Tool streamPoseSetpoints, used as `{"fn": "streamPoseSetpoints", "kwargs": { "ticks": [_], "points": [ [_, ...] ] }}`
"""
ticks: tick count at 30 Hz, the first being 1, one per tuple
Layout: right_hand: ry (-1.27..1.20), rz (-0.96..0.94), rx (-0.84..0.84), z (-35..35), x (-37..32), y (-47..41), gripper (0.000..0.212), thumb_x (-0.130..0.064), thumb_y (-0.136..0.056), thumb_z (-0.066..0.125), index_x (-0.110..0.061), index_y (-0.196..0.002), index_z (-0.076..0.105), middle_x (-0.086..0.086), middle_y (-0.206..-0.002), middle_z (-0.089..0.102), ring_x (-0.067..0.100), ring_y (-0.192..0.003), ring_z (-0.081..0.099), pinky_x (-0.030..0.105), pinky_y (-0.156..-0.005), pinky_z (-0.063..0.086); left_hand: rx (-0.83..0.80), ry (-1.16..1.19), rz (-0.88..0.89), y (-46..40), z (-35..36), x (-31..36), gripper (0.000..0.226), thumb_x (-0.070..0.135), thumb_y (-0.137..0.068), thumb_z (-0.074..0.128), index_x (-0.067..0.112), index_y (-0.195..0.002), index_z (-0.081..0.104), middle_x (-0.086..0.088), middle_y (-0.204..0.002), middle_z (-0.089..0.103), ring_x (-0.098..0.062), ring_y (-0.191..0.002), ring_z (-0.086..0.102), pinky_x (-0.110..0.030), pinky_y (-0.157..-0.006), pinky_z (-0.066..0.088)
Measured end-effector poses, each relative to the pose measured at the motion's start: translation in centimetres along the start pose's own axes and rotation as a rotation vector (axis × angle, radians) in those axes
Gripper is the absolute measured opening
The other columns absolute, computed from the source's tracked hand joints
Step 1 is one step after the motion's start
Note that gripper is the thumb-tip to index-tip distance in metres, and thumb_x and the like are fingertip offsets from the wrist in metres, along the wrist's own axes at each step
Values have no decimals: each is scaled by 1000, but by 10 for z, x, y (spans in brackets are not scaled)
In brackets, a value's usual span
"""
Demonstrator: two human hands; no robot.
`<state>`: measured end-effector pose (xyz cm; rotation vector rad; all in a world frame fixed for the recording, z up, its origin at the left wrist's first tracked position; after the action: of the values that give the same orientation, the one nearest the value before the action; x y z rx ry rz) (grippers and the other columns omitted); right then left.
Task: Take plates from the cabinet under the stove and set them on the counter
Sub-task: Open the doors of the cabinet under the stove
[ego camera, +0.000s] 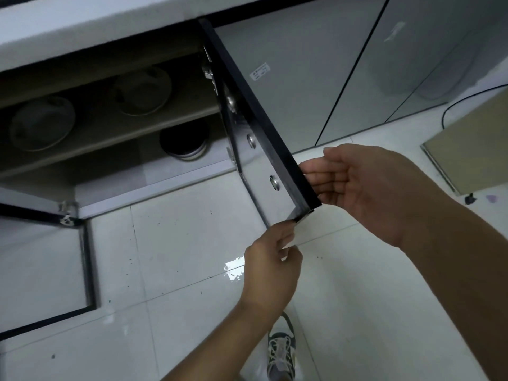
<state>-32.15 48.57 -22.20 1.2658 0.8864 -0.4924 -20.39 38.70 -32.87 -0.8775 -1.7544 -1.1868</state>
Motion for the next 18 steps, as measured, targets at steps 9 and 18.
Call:
{"fn": "streamPoseSetpoints", "kwargs": {
  "ticks": [9,18],
  "points": [
    [73,45,-34,4,3,-6,30,-21,-93,47,-4,-95,71,14,-89,76,27,-84,72,33,-77,55,88,-18,-76,-16,-42,-5,34,0,-87,58,29,-103,67,16,-101,70,3,-94,65,-16,-84,52],
    [182,-284,266,5,-37,-12,12,-24,-84,62,-19,-86,73,1,-82,74,18,-79,72,37,-78,56,134,-84,-74,-35,-83,2,24,14,-88,64,25,-109,69,21,-104,68,11,-91,60,0,-66,43]
  ]
}}
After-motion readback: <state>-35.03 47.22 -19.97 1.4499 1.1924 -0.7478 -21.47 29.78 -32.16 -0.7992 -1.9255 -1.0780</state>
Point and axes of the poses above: each hand's wrist, its own y-axis away from the middle knuckle, its own z-axis out of the palm, x = y × z, the point moved 2 cm from there along -y, towards the middle knuckle
